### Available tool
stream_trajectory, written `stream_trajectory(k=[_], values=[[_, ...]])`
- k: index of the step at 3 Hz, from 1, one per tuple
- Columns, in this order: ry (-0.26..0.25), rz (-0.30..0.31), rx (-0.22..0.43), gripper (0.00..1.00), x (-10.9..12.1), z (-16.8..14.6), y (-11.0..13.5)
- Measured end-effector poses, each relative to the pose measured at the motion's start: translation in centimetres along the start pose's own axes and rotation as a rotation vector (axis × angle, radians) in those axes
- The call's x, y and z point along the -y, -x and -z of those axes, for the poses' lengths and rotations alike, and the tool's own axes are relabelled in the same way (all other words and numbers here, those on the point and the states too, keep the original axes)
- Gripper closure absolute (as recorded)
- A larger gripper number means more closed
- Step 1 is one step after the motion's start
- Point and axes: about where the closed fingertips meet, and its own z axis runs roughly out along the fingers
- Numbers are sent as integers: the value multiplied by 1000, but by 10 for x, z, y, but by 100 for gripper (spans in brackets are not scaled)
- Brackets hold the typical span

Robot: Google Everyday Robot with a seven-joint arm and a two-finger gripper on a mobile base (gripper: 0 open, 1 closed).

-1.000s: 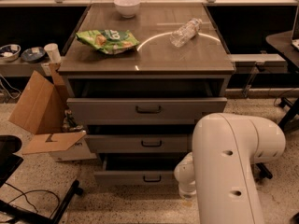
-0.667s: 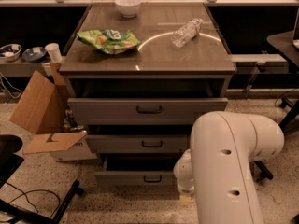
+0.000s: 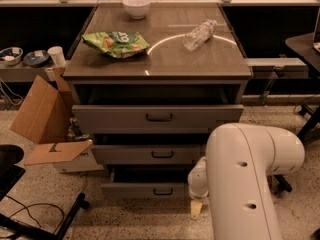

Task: Open bottom drawer

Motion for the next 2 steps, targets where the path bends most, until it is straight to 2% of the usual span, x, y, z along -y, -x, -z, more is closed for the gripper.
stream_trajectory(k=[1, 2], values=[[13, -20, 31, 0, 13, -24, 7], [47, -55, 50, 0, 28, -50, 10]])
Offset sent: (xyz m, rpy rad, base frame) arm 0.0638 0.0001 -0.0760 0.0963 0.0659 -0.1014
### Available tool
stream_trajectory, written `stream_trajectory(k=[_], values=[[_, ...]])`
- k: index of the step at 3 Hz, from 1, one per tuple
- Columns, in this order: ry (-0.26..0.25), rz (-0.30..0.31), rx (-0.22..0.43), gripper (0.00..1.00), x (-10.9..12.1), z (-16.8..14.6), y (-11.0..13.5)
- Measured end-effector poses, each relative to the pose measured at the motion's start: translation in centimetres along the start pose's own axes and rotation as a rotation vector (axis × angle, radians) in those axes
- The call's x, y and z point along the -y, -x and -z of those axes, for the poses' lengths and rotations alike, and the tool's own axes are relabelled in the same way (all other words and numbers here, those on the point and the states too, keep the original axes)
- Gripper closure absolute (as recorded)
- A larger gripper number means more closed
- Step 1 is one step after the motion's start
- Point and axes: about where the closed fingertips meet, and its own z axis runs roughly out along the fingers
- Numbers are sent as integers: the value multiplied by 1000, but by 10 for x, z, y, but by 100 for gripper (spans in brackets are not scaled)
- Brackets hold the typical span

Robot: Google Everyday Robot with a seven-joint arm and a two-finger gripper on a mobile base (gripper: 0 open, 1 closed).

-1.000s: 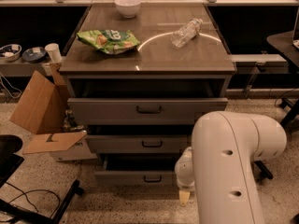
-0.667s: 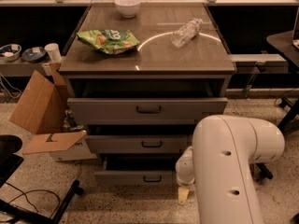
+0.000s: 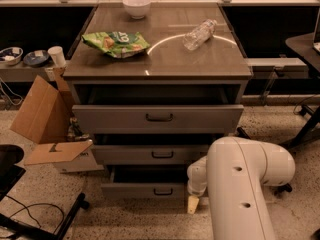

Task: Open bottom drawer

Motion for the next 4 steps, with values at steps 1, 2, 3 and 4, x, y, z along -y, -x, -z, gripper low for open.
stream_trajectory(k=[1, 2, 3, 4], values=[[5, -18, 12, 0, 16, -9, 3], [19, -29, 11, 8, 6, -12, -4], [46, -64, 13, 31, -19, -15, -25], [46, -64, 13, 54, -18, -9, -24]])
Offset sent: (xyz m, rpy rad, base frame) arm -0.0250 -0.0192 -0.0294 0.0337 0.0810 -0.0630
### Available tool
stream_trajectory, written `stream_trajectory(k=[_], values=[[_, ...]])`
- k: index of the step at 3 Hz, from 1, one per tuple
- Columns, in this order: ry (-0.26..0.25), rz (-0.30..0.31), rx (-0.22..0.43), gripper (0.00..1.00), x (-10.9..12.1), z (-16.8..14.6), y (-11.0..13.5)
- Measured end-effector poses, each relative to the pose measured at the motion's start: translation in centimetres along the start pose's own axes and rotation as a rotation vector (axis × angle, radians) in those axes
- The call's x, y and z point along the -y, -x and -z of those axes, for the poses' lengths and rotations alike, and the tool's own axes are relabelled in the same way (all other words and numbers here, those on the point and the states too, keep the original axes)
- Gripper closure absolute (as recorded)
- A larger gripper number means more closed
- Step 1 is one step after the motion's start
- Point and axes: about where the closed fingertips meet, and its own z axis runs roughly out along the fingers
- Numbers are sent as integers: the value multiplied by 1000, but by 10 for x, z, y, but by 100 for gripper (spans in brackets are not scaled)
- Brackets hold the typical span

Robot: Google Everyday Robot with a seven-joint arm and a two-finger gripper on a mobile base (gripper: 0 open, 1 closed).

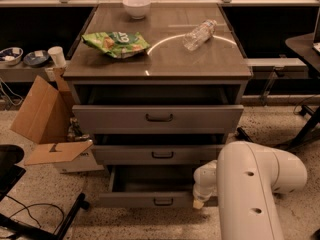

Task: Open bottom drawer

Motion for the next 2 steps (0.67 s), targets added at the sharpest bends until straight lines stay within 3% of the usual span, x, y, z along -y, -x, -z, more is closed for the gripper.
stream_trajectory(k=[2], values=[[0, 0, 0, 100, 0, 8, -2]])
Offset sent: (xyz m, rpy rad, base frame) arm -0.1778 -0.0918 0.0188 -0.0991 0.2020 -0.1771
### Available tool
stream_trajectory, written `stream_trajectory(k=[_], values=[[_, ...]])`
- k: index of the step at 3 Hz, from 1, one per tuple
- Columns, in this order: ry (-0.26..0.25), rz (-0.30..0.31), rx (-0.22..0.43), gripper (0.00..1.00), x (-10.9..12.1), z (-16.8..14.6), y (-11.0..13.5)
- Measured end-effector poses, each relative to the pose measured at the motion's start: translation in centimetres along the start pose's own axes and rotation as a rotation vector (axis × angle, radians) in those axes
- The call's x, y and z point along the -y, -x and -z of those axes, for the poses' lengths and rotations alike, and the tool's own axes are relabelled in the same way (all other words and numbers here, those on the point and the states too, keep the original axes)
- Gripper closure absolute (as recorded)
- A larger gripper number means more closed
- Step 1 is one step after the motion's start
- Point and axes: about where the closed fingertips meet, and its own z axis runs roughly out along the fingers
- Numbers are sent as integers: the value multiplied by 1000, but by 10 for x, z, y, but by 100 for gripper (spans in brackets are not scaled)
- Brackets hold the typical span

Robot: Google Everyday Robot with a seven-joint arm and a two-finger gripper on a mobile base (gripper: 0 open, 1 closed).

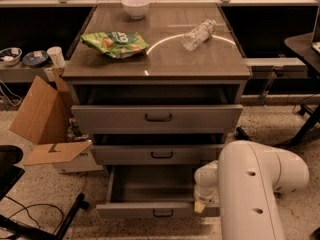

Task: Open bottom drawer

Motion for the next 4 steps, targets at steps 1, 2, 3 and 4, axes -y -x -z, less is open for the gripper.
stream_trajectory(k=[1, 2, 3, 4], values=[[0, 0, 0, 100, 0, 0, -4], [-30, -20, -4, 100, 6, 10, -22], [2, -56, -25, 100, -22, 9, -38], [2, -56, -25, 100, -22, 9, -36]])
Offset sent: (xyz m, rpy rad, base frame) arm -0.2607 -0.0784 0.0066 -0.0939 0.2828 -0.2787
